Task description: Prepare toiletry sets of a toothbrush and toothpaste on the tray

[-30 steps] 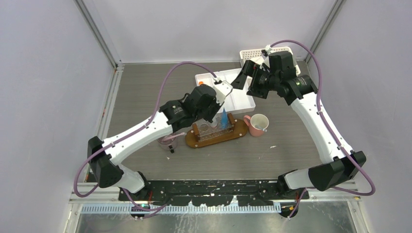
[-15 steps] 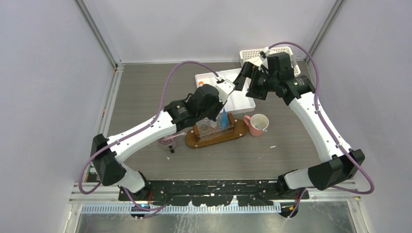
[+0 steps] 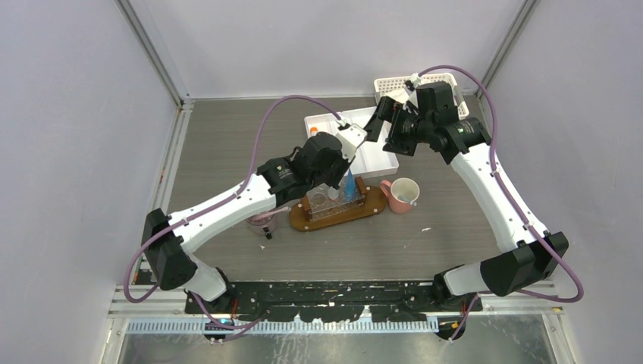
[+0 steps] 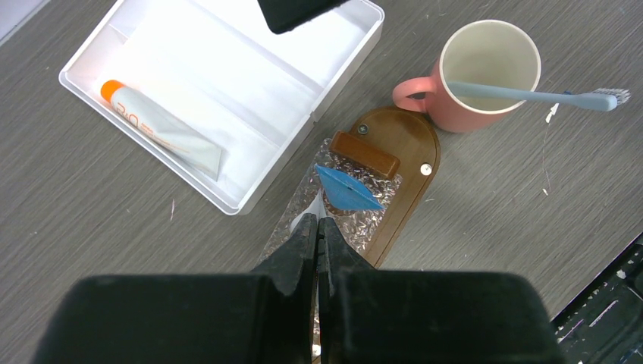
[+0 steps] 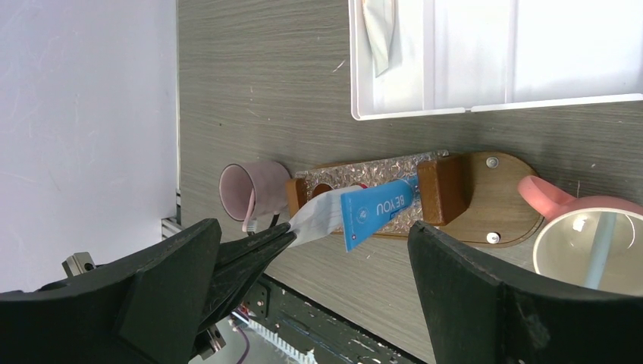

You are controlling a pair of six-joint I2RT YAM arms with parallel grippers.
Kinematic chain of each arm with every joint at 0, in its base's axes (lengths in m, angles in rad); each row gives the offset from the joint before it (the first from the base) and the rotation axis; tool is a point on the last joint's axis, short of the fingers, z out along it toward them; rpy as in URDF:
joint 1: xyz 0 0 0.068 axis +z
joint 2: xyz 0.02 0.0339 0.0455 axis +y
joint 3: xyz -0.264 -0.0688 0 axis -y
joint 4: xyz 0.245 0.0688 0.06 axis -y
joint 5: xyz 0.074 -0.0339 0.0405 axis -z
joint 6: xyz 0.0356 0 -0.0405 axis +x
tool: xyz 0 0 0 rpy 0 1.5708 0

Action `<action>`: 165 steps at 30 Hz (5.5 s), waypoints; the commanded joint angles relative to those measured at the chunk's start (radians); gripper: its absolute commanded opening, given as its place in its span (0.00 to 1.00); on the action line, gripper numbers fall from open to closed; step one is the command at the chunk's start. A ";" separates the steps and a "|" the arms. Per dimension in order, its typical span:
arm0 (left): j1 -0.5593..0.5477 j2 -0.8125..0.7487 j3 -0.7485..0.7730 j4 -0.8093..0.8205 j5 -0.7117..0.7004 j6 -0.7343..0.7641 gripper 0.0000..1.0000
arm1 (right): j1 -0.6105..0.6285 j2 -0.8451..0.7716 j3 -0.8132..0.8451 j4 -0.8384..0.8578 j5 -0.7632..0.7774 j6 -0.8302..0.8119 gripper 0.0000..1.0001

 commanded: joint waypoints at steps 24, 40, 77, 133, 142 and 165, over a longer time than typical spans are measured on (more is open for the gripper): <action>0.005 -0.051 -0.008 0.080 -0.004 -0.007 0.01 | -0.005 0.001 0.011 0.038 -0.027 -0.012 1.00; 0.004 -0.086 -0.025 0.111 -0.024 0.001 0.01 | -0.004 0.001 0.008 0.043 -0.035 -0.012 1.00; 0.004 -0.060 -0.188 0.194 -0.026 -0.088 0.16 | -0.004 0.024 0.003 0.060 -0.056 -0.006 1.00; 0.071 -0.387 -0.351 0.107 -0.247 -0.198 0.71 | 0.126 1.142 0.788 -0.015 -0.093 -0.442 0.75; 0.093 -0.399 -0.373 0.115 -0.220 -0.198 0.70 | 0.151 1.188 0.811 -0.019 -0.055 -0.479 0.84; 0.157 -0.389 -0.420 0.156 -0.155 -0.210 0.68 | 0.147 1.021 0.567 0.153 0.061 -0.465 0.79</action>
